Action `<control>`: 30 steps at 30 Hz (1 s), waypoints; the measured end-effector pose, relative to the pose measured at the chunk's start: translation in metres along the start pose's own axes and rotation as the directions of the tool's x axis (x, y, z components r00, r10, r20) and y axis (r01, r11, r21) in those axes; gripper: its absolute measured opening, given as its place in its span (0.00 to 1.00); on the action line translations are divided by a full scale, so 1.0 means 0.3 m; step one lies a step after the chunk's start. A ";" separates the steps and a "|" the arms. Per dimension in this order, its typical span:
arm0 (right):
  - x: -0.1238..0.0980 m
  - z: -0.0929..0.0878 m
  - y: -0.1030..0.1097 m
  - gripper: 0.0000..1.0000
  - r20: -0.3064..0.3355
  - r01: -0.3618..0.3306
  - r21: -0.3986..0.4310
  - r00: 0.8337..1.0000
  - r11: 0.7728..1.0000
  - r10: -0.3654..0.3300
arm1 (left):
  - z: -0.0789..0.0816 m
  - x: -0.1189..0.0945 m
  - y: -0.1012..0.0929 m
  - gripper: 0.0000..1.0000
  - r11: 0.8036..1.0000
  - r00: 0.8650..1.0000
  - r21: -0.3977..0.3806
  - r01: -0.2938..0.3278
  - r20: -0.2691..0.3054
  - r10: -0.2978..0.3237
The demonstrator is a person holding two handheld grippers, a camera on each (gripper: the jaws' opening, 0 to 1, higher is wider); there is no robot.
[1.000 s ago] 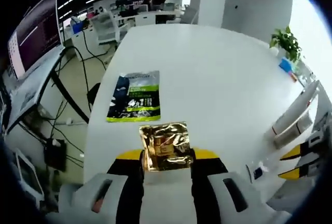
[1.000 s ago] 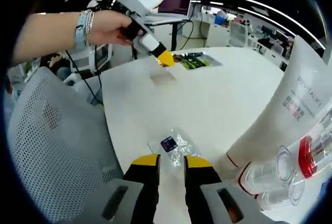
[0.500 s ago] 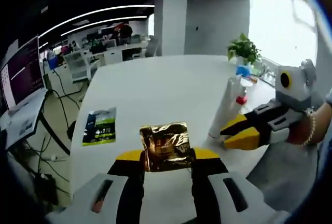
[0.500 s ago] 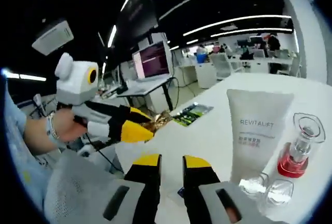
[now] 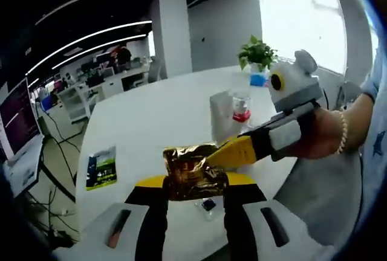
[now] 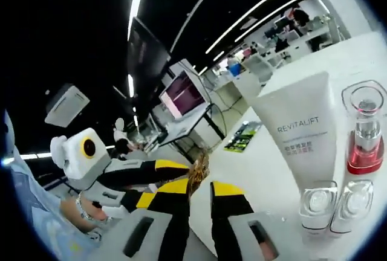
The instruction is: Arrange the skincare products in the storage area until every visible bottle or jar stands upright without overlapping.
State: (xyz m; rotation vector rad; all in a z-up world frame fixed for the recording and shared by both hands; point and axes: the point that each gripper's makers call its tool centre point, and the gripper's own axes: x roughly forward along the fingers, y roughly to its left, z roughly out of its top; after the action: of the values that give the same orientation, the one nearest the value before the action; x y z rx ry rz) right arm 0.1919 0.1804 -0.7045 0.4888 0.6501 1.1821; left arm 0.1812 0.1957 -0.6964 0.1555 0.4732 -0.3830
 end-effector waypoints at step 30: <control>-0.005 -0.032 0.049 0.00 -0.082 -0.075 -0.013 0.994 0.997 0.074 | -0.103 -0.033 0.052 0.00 0.822 0.953 -0.498 0.278 0.039 -0.299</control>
State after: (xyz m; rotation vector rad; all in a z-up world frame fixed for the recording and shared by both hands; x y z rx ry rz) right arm 0.1747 0.1838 -0.7015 0.4571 0.6966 1.2822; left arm 0.1663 0.2205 -0.7179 -0.4217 0.6257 -0.5436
